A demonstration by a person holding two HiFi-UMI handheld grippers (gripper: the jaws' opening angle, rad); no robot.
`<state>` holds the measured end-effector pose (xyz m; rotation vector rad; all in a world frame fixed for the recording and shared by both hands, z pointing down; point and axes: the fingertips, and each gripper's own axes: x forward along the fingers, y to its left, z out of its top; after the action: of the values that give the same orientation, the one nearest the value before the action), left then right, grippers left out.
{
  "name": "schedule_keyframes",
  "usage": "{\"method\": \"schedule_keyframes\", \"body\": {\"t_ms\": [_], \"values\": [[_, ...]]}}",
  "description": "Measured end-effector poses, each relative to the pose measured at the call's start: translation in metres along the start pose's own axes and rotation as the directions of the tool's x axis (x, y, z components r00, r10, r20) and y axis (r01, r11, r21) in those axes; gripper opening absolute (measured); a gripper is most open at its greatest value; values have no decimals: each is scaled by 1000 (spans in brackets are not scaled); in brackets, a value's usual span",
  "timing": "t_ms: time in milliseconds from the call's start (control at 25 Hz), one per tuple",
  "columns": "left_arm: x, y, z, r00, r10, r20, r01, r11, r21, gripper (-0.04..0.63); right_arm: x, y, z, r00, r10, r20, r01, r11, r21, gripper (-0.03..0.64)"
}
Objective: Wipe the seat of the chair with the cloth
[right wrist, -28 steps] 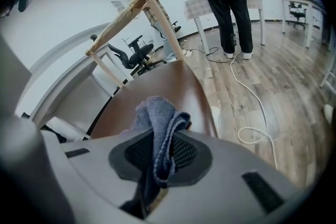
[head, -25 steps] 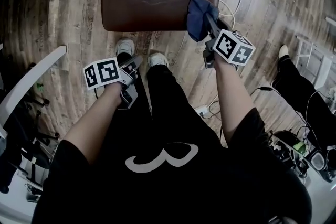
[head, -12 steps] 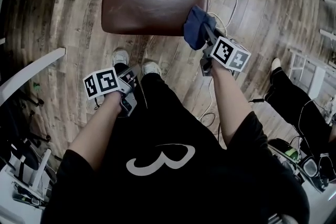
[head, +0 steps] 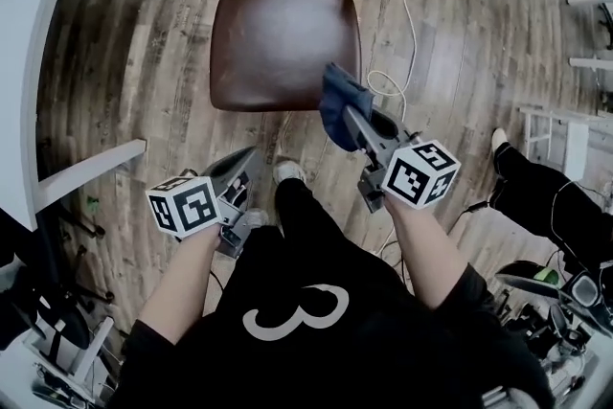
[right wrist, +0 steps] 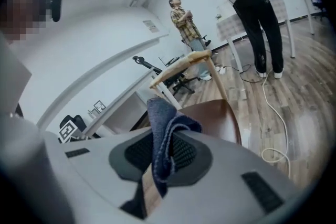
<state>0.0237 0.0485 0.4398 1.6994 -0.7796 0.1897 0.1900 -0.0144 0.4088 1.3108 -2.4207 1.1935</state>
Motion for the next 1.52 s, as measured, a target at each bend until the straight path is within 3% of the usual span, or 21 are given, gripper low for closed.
{"method": "schedule_keyframes", "body": {"t_ms": [160, 320, 480, 640, 880, 1200, 1400, 1520], "values": [[-39, -49, 15, 1000, -20, 15, 17, 987, 159, 12, -42, 64, 10, 997, 67, 33, -65, 997, -51, 54], [-91, -94, 11, 998, -43, 45, 27, 950, 312, 12, -90, 130, 13, 989, 110, 95, -100, 990, -99, 54], [-149, -142, 0, 990, -113, 83, 64, 893, 446, 12, -139, 200, 14, 972, 151, 180, -122, 979, -161, 54], [-218, -190, -33, 978, -192, 84, 121, 843, 524, 12, -194, 268, -10, 962, 182, 203, -141, 970, -200, 54], [-288, -258, -70, 950, -304, 75, 184, 736, 651, 12, -260, 334, -28, 938, 224, 264, -158, 955, -250, 54], [-319, -304, -109, 925, -367, 98, 210, 708, 674, 12, -313, 365, -40, 916, 292, 275, -232, 945, -230, 54], [-317, -332, -122, 922, -377, 85, 214, 681, 700, 12, -334, 370, -39, 906, 327, 268, -265, 933, -242, 52], [-315, -342, -125, 920, -383, 77, 231, 692, 684, 12, -340, 372, -32, 900, 345, 265, -283, 927, -246, 52]]}}
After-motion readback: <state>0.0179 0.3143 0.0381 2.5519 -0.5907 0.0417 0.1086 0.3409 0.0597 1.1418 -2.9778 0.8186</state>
